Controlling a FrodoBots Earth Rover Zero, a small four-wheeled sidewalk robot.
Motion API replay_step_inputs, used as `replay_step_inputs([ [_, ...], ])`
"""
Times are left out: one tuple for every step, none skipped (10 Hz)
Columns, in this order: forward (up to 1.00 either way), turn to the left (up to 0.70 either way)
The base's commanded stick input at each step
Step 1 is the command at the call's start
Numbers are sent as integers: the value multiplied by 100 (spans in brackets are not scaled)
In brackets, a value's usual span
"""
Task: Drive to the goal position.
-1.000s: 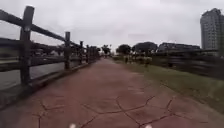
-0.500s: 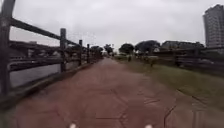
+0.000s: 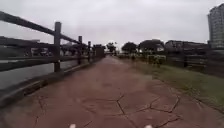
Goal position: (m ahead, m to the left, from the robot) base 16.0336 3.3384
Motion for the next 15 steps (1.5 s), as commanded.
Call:
replay_step_inputs([
  [100,0],
  [100,0],
  [100,0],
  [100,0],
  [100,0],
  [100,0],
  [100,0],
  [100,0],
  [100,0],
  [100,0],
  [100,0],
  [100,0],
  [100,0],
  [100,0],
  [100,0],
])
